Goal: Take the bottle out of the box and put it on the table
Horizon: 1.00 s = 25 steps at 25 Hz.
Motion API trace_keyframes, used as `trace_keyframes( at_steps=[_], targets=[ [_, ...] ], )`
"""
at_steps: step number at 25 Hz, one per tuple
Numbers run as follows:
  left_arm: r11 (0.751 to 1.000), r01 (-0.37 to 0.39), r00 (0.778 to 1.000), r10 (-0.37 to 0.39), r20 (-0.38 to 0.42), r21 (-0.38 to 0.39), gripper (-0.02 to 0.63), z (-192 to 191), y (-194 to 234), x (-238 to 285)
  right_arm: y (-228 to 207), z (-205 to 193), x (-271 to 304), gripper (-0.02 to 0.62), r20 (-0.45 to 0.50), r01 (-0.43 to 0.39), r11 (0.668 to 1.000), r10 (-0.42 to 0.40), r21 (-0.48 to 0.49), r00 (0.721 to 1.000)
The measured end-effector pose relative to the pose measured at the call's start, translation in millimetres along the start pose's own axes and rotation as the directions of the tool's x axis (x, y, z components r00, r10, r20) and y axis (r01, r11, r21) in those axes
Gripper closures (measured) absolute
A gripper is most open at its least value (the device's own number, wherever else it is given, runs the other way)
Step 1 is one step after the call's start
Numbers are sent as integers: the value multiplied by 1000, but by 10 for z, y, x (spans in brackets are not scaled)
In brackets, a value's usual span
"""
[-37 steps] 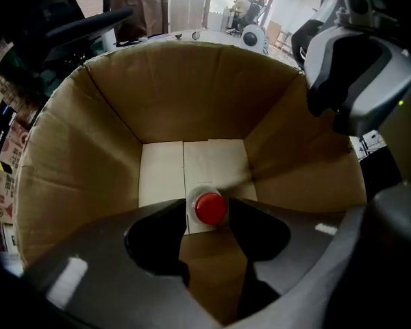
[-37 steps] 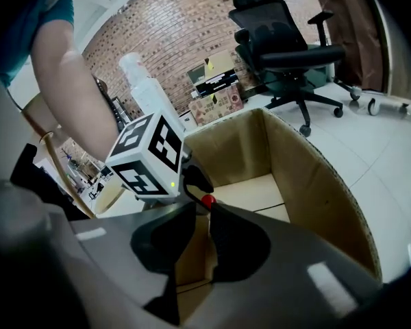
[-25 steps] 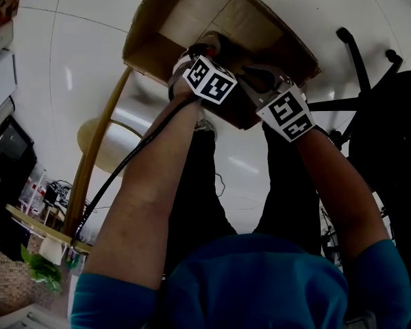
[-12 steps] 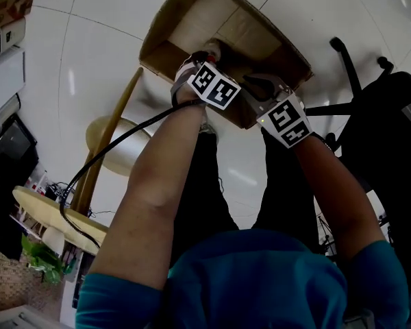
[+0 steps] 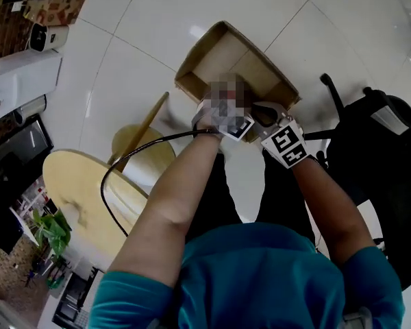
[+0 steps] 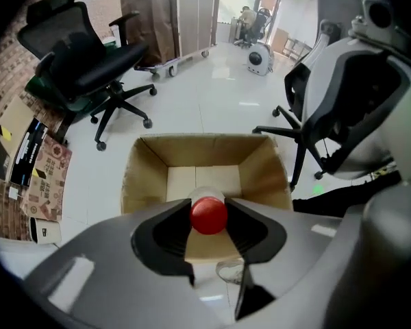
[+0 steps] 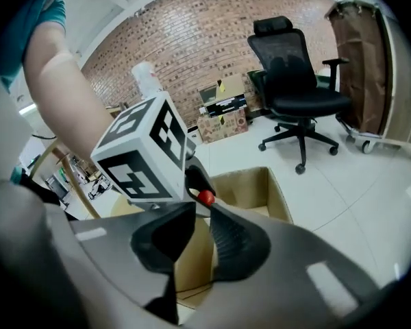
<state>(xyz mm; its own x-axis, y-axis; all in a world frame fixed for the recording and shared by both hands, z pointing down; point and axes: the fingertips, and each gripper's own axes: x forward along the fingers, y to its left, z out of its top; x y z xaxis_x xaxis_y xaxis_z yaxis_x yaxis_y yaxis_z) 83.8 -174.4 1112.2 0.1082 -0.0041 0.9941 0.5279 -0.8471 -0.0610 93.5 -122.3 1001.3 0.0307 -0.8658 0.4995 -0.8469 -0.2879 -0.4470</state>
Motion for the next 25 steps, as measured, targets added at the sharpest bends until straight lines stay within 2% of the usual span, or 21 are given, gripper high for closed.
trace_keyframes(
  at_steps=[4, 7, 12, 14, 20, 25],
  targets=[
    [995, 41, 996, -34, 77, -90, 453, 332, -122, -982, 182, 674, -651, 528, 33, 18, 1000, -17, -16, 999],
    [993, 54, 993, -42, 112, -102, 453, 558, -232, -1674, 281, 1121, -1147, 529, 60, 38, 999, -37, -25, 998],
    [991, 51, 985, -29, 168, -127, 453, 1374, 74, -3331, 344, 2560, -2108, 532, 36, 59, 996, -57, -67, 998],
    [992, 36, 984, -15, 179, -118, 453, 1556, 122, -3922, 506, 3073, -2444, 532, 54, 51, 995, -46, -86, 997],
    [996, -2, 976, 21, 216, -88, 453, 1720, -44, -5335, 1120, 4017, -3225, 534, 121, -10, 986, 30, -166, 992],
    [987, -44, 967, 81, 242, -155, 453, 1730, -108, -6510, 1588, 4930, -3847, 540, 150, -92, 961, 135, -259, 980]
  ],
)
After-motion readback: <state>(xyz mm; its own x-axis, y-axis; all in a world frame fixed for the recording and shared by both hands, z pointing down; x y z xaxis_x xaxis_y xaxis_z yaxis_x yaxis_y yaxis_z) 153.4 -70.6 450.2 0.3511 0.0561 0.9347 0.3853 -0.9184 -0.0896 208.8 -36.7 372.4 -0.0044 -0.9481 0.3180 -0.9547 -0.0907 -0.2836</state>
